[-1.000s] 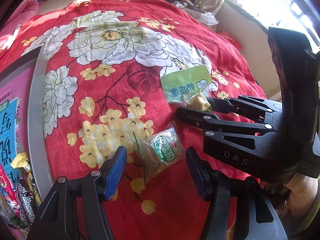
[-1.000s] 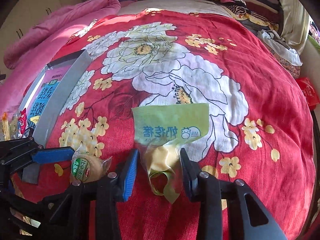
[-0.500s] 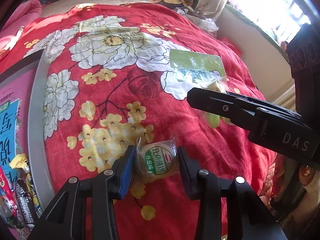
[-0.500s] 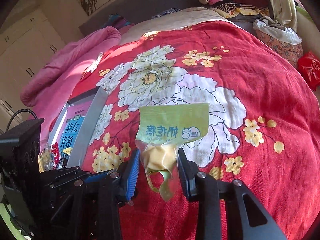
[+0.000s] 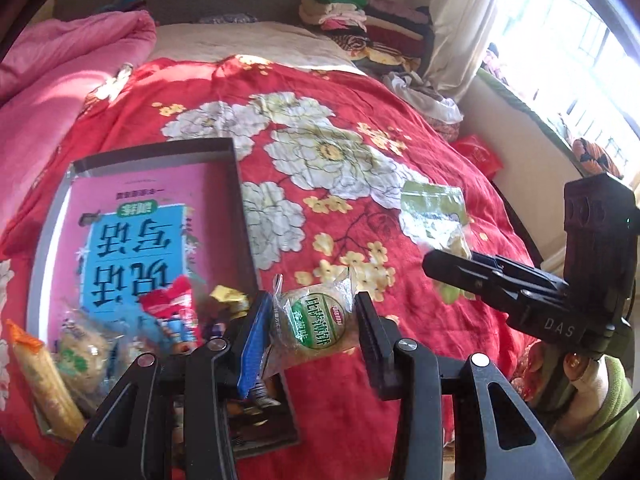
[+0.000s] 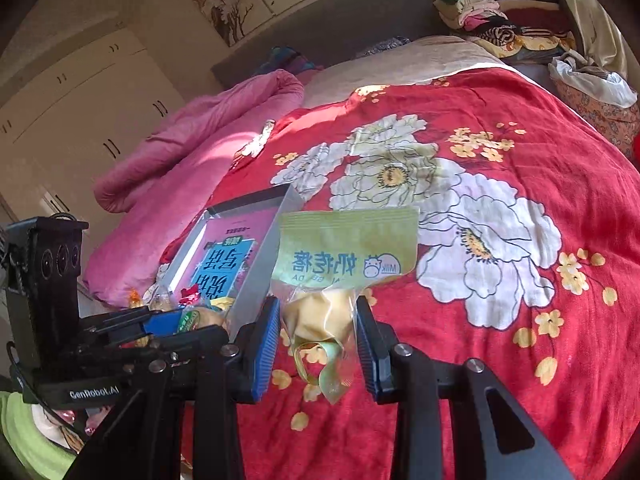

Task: Organize snacks
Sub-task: 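Carry the round cake packet to the tray with the left tool while the right tool carries the green bag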

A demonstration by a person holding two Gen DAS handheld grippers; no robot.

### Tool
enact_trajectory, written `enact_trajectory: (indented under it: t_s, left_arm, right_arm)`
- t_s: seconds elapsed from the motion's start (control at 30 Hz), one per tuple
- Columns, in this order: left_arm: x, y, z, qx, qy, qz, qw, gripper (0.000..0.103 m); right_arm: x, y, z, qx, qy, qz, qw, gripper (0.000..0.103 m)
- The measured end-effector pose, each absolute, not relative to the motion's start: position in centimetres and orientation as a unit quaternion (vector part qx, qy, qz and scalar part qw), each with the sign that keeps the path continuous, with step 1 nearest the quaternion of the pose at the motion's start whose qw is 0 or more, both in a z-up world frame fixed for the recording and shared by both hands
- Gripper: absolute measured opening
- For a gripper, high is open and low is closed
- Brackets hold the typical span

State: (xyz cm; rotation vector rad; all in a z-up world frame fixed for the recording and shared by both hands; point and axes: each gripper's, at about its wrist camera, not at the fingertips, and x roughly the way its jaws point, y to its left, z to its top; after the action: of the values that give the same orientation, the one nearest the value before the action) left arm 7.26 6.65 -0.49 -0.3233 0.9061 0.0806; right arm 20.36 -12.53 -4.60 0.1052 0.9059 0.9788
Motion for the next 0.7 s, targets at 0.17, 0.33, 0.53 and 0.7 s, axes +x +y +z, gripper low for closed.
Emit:
enact_trajectory:
  t_s: [0.17,0.33,0.53,0.7]
  left_arm:
    - [3.7,10.9,0.5,-0.15,0.424,0.093,0.888,0.044]
    - [0.2,14.6,-0.8,-0.166,0.431,0.129,0.877,0.044]
    - [-2.0,16.0,-2.2,-0.182,0.441,0.136,0.868,0.044]
    - [-2.0,15.2,-2.3,-0.177,0.438,0.127,0.872,0.044]
  right_arm:
    - [17.4,-9.3,-4.0,0.049,0.416,0.493,0.762,0.037]
    - [14.8,-5.8,-3.9,0.032,0.421,0.522,0.741,0.037]
    - [12.4,-2.3,-4.4,-0.003,0.428,0.537,0.727,0.037]
    - [10.9,-0.6,-4.5,-0.023,0.426,0.542,0.724,0.037]
